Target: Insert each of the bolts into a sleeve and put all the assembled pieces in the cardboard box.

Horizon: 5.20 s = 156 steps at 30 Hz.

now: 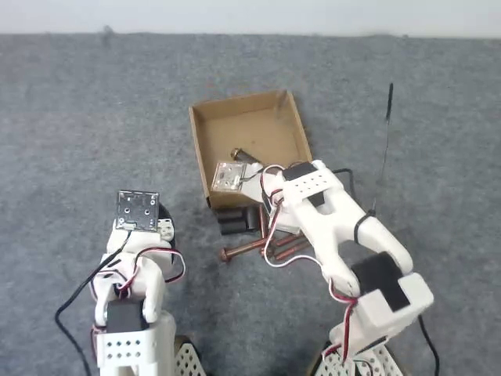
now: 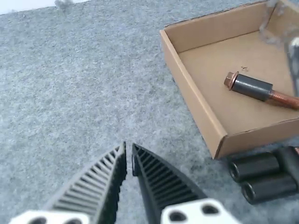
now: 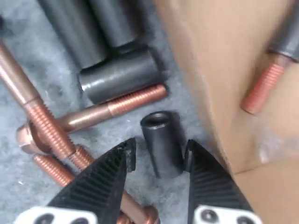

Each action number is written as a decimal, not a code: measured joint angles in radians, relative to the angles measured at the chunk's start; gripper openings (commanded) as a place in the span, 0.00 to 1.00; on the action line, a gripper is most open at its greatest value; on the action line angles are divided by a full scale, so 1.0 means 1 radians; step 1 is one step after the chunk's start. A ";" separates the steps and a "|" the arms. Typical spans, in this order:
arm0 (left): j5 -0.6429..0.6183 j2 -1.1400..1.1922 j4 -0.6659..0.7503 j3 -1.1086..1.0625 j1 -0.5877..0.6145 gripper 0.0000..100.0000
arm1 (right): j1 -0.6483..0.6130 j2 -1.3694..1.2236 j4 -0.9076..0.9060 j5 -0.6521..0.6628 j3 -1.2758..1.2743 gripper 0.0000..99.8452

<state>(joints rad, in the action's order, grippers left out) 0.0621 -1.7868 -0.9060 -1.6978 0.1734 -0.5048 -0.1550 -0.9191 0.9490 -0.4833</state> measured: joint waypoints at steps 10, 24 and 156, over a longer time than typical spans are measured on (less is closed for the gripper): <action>0.000 0.000 0.000 0.000 0.000 0.02 | 0.000 -0.071 -0.002 0.031 0.066 0.00; 0.000 0.000 0.000 0.000 0.000 0.02 | -0.005 -0.020 -0.104 -0.210 0.084 0.01; 0.133 1.887 0.060 1.241 -0.755 0.13 | 0.907 0.588 0.101 -0.632 -0.632 0.01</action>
<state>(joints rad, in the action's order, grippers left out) 0.1956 0.1005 -0.8462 -0.4565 -0.5815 0.4020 0.4327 -0.8178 0.3168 -1.1155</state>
